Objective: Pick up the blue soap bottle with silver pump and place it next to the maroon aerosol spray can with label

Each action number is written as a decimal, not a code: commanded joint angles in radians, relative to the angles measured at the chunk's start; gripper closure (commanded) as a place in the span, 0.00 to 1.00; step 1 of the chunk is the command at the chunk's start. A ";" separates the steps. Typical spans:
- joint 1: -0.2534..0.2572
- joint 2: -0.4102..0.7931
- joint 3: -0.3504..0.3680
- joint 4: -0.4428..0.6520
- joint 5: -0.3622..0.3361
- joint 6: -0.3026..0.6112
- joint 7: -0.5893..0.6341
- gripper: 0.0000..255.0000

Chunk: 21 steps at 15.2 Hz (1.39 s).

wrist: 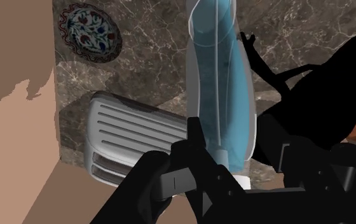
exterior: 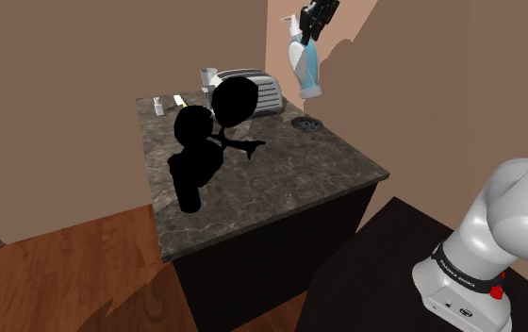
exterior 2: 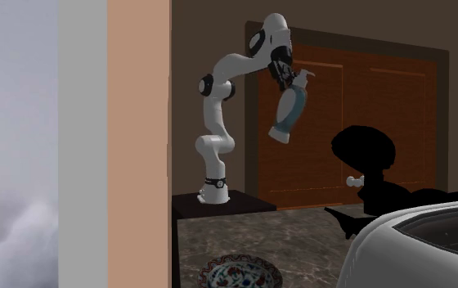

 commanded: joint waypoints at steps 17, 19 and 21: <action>0.181 0.171 0.254 0.216 -0.117 -0.145 0.428 1.00; 0.207 0.213 0.278 0.271 -0.135 -0.172 0.471 1.00; 0.235 0.261 0.300 0.335 -0.156 -0.203 0.513 1.00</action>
